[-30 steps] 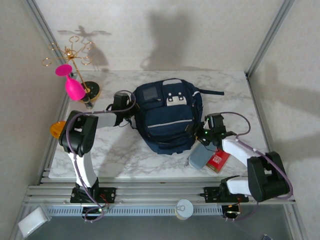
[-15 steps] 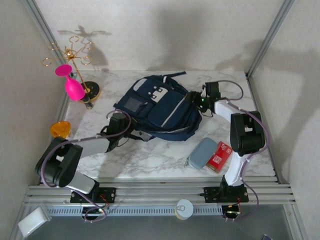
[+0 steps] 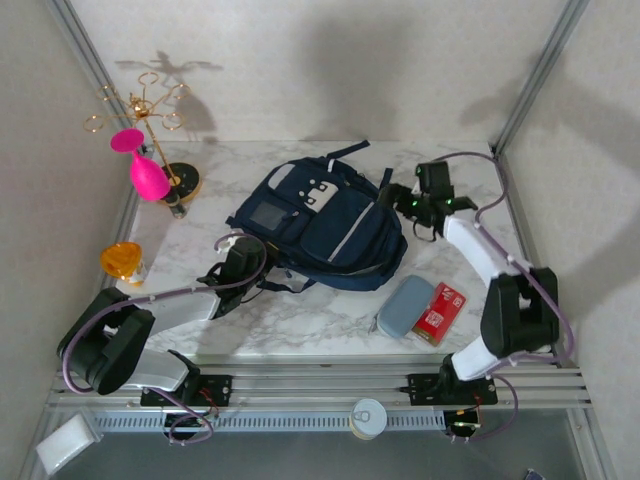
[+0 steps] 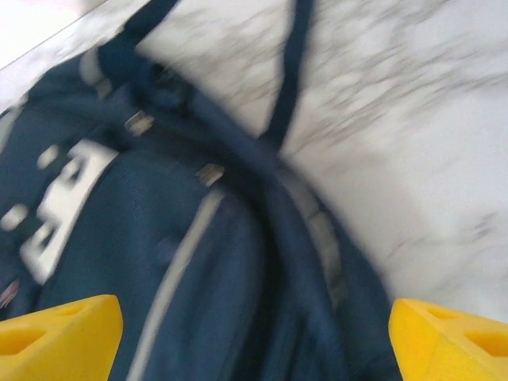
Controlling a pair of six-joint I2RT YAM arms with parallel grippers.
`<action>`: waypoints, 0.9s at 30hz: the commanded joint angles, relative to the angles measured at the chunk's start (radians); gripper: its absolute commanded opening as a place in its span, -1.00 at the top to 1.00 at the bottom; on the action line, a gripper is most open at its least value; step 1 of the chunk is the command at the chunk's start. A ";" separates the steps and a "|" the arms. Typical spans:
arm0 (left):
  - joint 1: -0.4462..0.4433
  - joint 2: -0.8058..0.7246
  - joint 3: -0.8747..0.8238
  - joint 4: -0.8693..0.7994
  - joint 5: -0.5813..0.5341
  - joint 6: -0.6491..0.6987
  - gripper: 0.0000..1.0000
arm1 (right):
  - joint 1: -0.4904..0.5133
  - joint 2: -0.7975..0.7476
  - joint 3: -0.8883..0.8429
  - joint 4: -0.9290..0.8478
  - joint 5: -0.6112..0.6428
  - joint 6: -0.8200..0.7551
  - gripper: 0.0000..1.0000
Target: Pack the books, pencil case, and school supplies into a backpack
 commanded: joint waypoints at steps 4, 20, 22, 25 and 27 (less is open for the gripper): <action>-0.027 0.021 0.042 0.085 0.024 -0.026 1.00 | 0.280 -0.207 -0.236 -0.018 -0.013 0.179 -0.65; -0.059 0.036 0.061 0.029 0.004 -0.025 1.00 | 0.499 -0.014 -0.313 0.324 -0.102 0.200 -0.73; -0.065 0.012 0.036 0.033 0.001 -0.036 1.00 | 0.448 0.042 -0.269 0.334 -0.096 0.170 -0.73; -0.095 -0.016 0.011 0.033 -0.008 -0.059 1.00 | 0.361 0.110 -0.211 0.369 -0.135 0.111 -0.72; -0.120 -0.020 -0.003 0.046 -0.015 -0.081 1.00 | 0.336 0.139 -0.162 0.365 -0.130 0.045 -0.72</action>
